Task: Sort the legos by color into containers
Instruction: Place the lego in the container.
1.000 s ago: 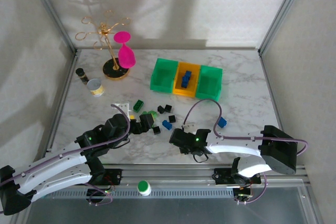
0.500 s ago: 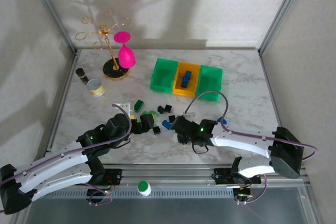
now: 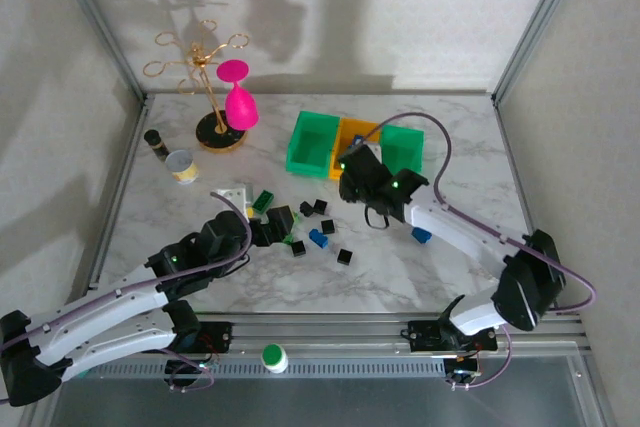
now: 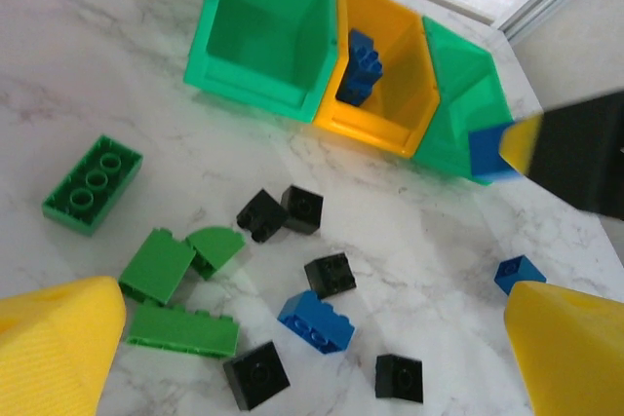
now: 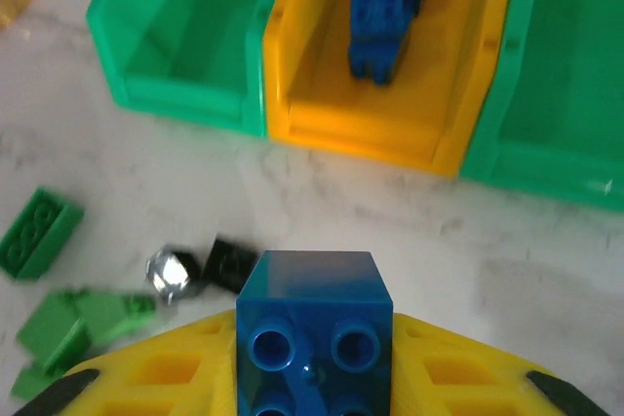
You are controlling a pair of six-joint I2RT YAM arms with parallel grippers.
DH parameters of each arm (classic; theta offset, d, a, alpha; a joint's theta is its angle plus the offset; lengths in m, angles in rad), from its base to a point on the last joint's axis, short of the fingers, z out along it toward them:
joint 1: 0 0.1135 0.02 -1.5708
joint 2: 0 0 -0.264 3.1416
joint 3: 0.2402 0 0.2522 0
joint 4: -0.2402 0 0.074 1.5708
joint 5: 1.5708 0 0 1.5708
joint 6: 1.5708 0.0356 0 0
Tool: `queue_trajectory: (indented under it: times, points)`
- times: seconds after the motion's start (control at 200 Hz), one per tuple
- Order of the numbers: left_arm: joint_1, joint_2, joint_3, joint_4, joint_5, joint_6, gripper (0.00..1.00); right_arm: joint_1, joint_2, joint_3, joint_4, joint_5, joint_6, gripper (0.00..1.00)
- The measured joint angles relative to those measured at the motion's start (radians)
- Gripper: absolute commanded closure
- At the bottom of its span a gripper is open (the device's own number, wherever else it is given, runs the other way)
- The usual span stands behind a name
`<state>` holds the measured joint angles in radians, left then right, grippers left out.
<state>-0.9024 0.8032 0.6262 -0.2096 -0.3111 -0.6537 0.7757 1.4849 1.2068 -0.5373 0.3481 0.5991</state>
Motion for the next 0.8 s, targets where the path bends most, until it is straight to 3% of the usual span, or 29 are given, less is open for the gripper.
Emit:
queue_trajectory:
  times: [0.36, 0.801]
  points:
    - [0.042, 0.106, 0.040, 0.070, -0.031, 0.068, 0.00, -0.125, 0.350, 0.224, 0.136, 0.052, -0.145, 0.67]
    - [0.081, 0.117, 0.040, 0.087, -0.026, 0.079, 0.00, -0.172, 0.480, 0.237, 0.202, 0.014, -0.156, 0.67]
